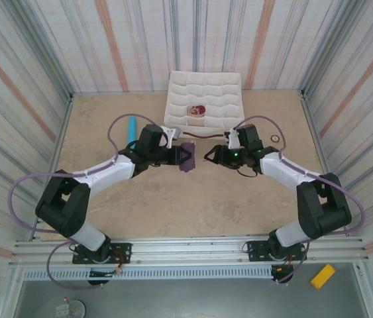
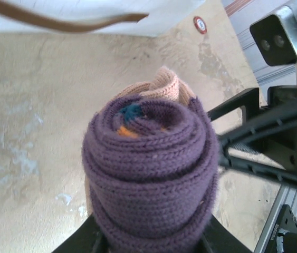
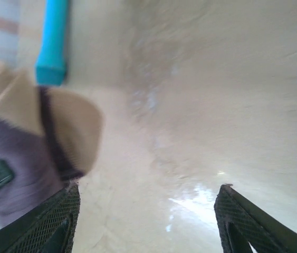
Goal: Roll the socks
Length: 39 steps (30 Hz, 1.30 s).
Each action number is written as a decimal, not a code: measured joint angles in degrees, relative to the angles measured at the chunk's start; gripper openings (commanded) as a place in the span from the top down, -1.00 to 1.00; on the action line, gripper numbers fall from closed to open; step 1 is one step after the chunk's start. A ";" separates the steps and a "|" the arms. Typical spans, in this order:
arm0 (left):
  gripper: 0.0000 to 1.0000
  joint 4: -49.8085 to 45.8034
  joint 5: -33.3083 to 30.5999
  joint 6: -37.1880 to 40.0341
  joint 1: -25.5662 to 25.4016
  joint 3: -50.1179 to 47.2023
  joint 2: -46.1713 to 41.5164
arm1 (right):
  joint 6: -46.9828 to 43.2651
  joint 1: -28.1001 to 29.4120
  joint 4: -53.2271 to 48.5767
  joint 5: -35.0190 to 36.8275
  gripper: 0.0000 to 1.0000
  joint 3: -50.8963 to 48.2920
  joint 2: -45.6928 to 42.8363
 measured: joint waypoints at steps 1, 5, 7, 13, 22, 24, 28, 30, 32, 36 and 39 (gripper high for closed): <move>1.00 -0.90 -0.07 1.11 0.00 0.94 -0.17 | 0.20 -1.05 -2.34 1.79 -0.33 1.20 -0.50; 1.00 -2.73 0.00 4.57 0.00 2.97 -0.28 | 0.42 -5.49 -9.40 7.45 -0.27 6.71 -2.01; 1.00 -3.21 0.46 6.19 0.02 3.80 -0.28 | 0.50 -7.54 -12.26 10.62 -0.22 9.94 -2.03; 1.00 -3.80 2.43 10.12 0.02 6.14 -0.28 | 0.81 -12.17 -19.96 16.37 0.00 22.08 3.43; 1.00 -5.53 2.38 13.68 0.17 6.67 -2.34 | -0.39 -14.08 -28.63 20.02 0.30 38.25 21.33; 1.00 -5.79 2.45 13.92 0.44 6.99 -3.28 | -0.57 -14.08 -30.42 20.76 0.36 39.04 23.41; 1.00 -5.92 2.84 14.53 1.05 7.96 -4.11 | -1.99 -14.01 -31.36 21.40 0.74 40.13 25.11; 1.00 -5.92 3.21 14.99 1.31 8.31 -4.13 | -2.69 -13.86 -31.65 21.66 0.88 40.17 25.14; 1.00 -5.95 3.63 15.47 1.55 8.61 -4.13 | -3.43 -13.62 -31.85 22.08 0.99 40.17 25.14; 1.00 -5.90 4.96 17.00 1.60 9.81 -4.13 | -4.72 -12.87 -32.06 23.04 1.00 40.06 24.96; 1.00 -5.64 6.32 18.32 1.64 11.06 -4.11 | -5.31 -12.15 -32.26 23.15 1.00 38.93 23.96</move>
